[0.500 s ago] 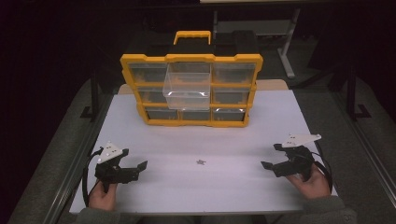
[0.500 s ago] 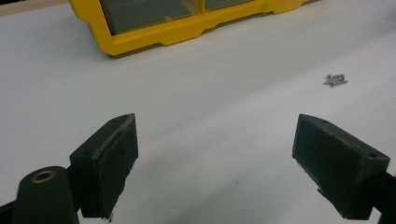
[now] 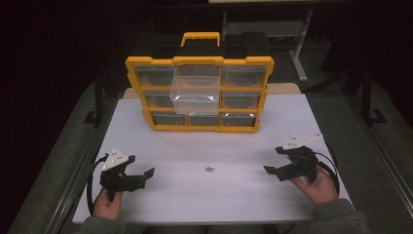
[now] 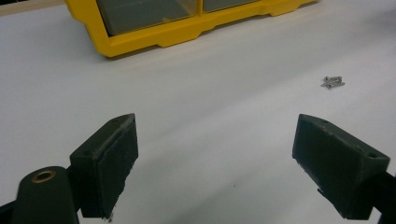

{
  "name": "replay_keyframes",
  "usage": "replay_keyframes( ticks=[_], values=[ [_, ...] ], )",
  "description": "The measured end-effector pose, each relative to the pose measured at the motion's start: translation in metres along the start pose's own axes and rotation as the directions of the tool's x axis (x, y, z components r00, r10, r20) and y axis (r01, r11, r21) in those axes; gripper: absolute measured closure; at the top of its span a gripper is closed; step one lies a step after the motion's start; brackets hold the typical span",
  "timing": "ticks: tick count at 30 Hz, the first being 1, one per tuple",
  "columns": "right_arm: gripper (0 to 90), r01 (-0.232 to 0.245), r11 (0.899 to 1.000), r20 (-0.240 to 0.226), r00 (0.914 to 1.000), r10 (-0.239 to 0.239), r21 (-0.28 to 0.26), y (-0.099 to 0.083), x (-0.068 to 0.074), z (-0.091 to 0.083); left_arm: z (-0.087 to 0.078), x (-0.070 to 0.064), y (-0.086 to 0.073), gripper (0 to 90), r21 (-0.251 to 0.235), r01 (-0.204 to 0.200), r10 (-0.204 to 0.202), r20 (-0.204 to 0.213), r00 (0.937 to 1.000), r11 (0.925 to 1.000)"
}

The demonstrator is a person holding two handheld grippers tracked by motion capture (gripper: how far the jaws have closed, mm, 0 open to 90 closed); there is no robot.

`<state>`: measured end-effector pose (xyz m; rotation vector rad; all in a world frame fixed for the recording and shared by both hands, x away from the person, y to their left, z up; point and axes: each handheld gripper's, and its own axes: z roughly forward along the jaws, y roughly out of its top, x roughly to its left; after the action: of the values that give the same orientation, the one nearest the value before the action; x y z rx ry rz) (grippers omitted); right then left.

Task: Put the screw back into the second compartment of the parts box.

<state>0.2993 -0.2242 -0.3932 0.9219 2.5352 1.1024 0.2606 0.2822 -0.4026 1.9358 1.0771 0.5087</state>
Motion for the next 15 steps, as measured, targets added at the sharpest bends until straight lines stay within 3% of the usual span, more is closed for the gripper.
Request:
replay_keyframes(
  ticks=[6,9,12,15],
  values=[
    [23.7,0.048,0.998,-0.041,0.9981,-0.046,0.032,0.023,0.01,0.015,0.006,-0.004,0.003,13.9,0.006,-0.015,0.015,0.011,0.9998,0.9999],
    [28.0,0.045,0.998,-0.067,0.9969,-0.041,0.054,0.031,0.011,0.024,0.009,-0.007,0.006,13.9,0.023,-0.05,0.05,0.014,0.9987,0.9985],
    [30.7,0.046,0.997,-0.081,0.9959,-0.041,0.063,0.036,0.011,0.03,0.01,-0.01,0.006,13.9,0.015,-0.041,0.04,0.017,0.999,0.9991],
    [35.6,0.048,0.995,-0.106,0.9937,-0.039,0.083,0.044,0.014,0.039,0.01,-0.01,0.007,13.9,0.027,-0.063,0.062,0.017,0.9979,0.9977]
  ],
)
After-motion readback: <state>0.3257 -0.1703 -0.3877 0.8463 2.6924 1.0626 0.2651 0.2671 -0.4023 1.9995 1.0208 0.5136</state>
